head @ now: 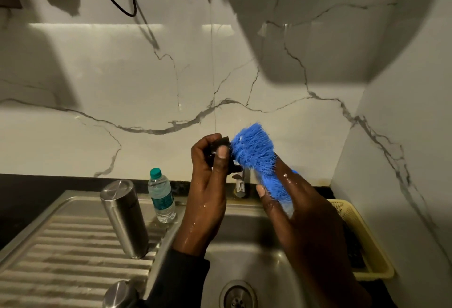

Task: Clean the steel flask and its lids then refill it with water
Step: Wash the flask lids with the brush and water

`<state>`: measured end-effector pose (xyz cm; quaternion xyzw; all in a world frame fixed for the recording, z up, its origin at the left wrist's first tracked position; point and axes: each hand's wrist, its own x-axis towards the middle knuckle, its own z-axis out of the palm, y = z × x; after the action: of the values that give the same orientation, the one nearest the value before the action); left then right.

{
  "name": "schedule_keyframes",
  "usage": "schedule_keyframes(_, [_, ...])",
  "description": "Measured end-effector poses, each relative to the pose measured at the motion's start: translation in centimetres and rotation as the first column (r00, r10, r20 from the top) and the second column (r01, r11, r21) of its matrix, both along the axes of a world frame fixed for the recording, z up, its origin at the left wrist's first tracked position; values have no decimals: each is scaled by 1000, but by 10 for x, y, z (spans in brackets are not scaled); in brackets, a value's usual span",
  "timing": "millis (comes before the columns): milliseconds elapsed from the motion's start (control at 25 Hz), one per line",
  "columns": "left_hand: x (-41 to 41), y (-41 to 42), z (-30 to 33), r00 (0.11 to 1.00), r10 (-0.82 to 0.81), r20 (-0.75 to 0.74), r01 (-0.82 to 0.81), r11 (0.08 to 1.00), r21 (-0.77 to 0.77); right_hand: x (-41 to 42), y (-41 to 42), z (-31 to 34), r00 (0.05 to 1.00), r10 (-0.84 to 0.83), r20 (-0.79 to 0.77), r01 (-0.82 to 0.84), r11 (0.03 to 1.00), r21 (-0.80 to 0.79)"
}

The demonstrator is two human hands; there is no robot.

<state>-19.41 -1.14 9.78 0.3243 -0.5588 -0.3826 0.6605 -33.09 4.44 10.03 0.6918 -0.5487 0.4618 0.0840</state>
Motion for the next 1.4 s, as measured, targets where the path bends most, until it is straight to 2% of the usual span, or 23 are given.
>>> schedule_keyframes(80, [1, 2, 0, 999, 15, 37, -13, 998, -54, -2, -4, -1, 999, -18, -27, 17, 1000, -20])
schedule_keyframes(200, [4, 1, 0, 1000, 23, 12, -22, 998, -62, -2, -8, 3, 999, -34, -10, 34, 999, -14])
schedule_keyframes(400, [8, -4, -3, 994, 72, 79, -57, 983, -174, 3, -15, 9, 1000, 6, -1, -6, 997, -75])
schedule_keyframes(520, [0, -7, 0, 977, 203, -68, -208, 976, -64, 13, -12, 1, 1000, 4, 16, -4, 1000, -28])
schedule_keyframes(600, [1, -10, 3, 965, 243, -97, -243, 970, 4, 18, -7, -7, 1000, 9, 28, -10, 1000, 22])
schedule_keyframes(760, [-2, -9, 7, 985, 172, 10, -171, 982, -78, 15, -23, 12, 997, 3, 77, -6, 1000, 31])
schedule_keyframes(840, [-2, -13, 11, 978, 210, -9, -209, 971, -119, 15, -29, 24, 997, 17, 79, -27, 991, 132])
schedule_keyframes(960, [11, -29, 24, 957, 287, -31, -289, 951, -114, 23, -23, 26, 997, 56, 57, -65, 982, 175])
schedule_keyframes(1160, [6, -34, 42, 966, 241, 94, -220, 956, -193, 25, -44, 50, 994, 16, 105, -37, 980, 197])
schedule_keyframes(1400, [14, -53, 59, 944, 331, 3, -328, 937, -124, 42, -61, 59, 985, 69, 157, -97, 980, 176])
